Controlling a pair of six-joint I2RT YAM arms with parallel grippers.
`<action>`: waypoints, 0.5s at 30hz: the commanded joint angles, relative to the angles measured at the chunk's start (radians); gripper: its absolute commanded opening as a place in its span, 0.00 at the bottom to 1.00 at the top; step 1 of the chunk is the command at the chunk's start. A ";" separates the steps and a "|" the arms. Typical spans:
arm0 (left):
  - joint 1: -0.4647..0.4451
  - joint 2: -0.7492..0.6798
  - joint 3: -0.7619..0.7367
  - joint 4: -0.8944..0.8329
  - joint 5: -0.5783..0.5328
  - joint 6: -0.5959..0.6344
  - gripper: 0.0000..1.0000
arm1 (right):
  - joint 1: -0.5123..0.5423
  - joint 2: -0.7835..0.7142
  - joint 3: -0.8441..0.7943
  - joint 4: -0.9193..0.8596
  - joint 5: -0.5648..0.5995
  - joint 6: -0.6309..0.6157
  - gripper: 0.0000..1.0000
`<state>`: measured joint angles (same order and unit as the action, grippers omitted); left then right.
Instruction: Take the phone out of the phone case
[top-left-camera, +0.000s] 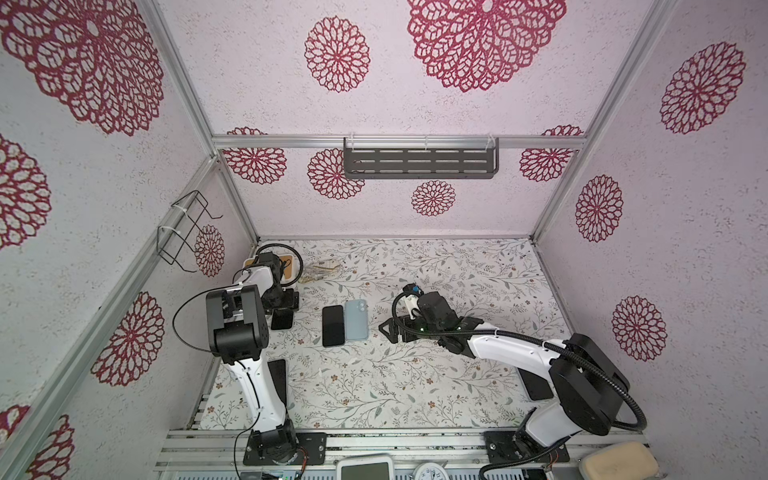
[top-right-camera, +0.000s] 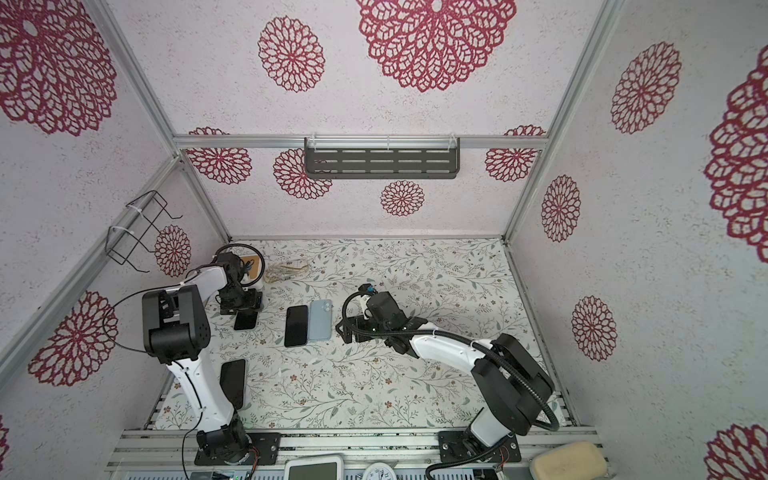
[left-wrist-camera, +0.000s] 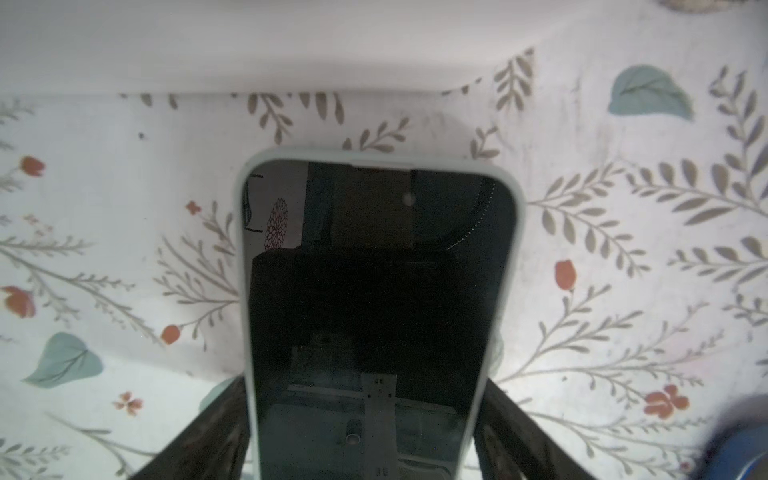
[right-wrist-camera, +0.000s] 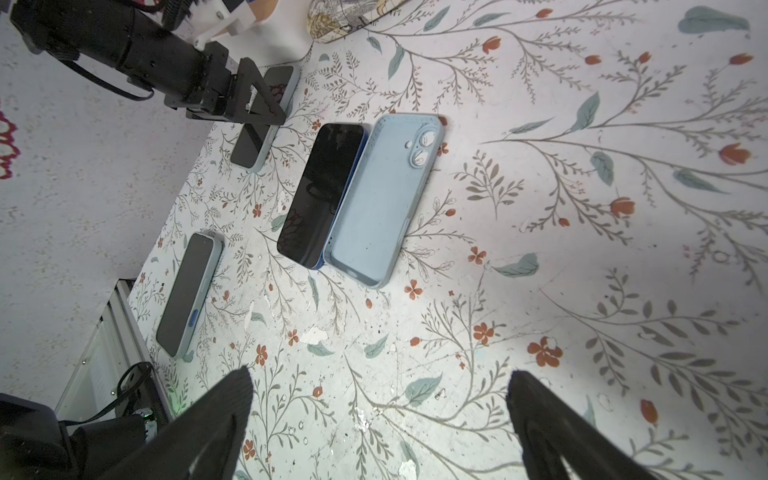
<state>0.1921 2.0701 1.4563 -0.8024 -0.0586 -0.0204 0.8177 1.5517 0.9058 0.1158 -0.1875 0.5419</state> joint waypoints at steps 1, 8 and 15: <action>-0.016 0.031 -0.023 0.008 -0.039 -0.015 0.83 | -0.005 -0.038 0.008 0.026 0.003 -0.001 0.99; -0.032 -0.011 -0.063 0.038 -0.090 -0.061 0.85 | -0.008 -0.057 0.000 0.017 0.010 0.001 0.99; -0.048 -0.036 -0.073 0.022 -0.080 -0.074 0.77 | -0.015 -0.121 -0.029 -0.014 0.042 -0.005 0.99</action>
<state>0.1566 2.0361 1.4078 -0.7605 -0.1303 -0.0830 0.8131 1.4834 0.8848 0.1081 -0.1741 0.5415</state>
